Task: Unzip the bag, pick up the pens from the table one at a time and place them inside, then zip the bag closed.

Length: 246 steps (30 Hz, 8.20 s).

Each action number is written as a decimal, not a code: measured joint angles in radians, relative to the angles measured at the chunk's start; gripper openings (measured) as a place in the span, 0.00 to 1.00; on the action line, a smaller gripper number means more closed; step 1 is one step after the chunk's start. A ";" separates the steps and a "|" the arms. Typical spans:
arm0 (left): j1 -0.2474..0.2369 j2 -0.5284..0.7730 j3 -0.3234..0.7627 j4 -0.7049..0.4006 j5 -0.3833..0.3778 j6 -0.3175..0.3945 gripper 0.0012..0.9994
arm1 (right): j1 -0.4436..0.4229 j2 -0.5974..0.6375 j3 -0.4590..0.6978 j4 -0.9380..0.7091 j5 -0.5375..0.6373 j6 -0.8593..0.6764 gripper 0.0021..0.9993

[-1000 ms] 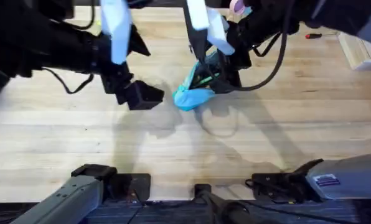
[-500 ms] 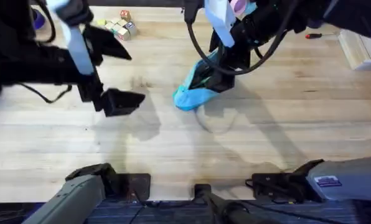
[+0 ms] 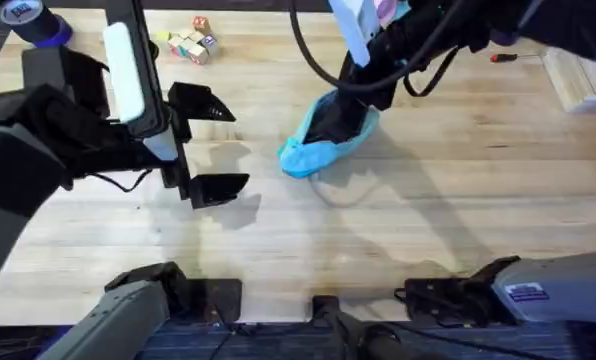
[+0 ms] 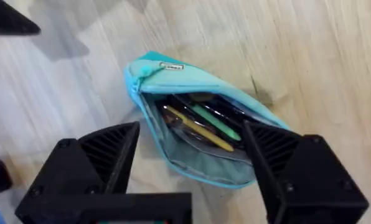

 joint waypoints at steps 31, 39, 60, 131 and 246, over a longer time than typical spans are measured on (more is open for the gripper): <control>0.010 0.000 -0.014 0.022 0.031 0.000 0.99 | 0.129 0.000 0.064 -0.039 0.064 0.254 1.00; 0.010 0.000 -0.014 0.022 0.031 0.000 0.99 | 0.217 0.000 0.064 -0.038 0.185 0.290 1.00; 0.010 0.000 -0.014 -0.004 0.032 0.000 0.99 | 0.272 0.148 0.067 0.016 0.205 0.227 1.00; 0.010 0.175 -0.014 0.049 0.157 -0.058 0.99 | 0.217 0.173 0.067 0.128 0.176 0.293 0.03; -0.257 0.572 -0.015 0.785 0.239 -0.605 0.04 | -0.431 0.228 0.072 0.042 -0.274 0.327 1.00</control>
